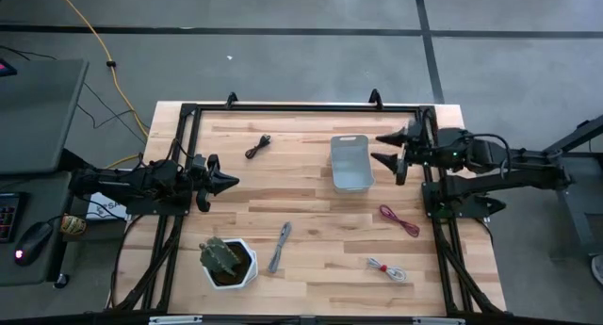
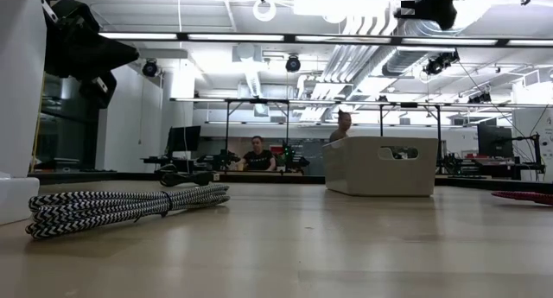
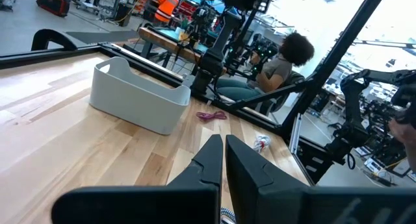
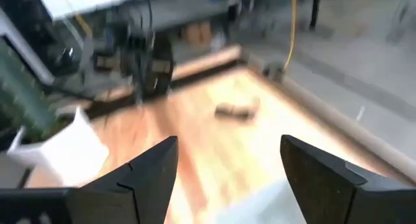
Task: Pick and place USB-C Cables
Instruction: Put the pink charger cable into the gray bin
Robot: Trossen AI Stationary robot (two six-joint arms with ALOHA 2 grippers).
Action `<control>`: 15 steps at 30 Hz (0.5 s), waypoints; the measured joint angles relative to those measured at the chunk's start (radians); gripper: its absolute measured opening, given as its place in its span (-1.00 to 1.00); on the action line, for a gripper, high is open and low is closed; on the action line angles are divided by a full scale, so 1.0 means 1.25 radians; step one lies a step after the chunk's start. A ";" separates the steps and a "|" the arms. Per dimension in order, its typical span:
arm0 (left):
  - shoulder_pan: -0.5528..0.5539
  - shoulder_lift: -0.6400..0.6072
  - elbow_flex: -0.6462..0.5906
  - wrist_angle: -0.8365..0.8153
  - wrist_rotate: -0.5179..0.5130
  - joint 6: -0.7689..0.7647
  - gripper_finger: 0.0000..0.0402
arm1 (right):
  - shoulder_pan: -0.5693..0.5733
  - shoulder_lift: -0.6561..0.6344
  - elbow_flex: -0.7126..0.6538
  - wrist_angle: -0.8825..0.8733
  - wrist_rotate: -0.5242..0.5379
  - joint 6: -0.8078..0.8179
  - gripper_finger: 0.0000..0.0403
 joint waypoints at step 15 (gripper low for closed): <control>0.000 0.000 0.000 0.000 0.000 0.000 -1.00 | 0.106 0.011 -0.068 -0.516 -0.205 0.548 0.30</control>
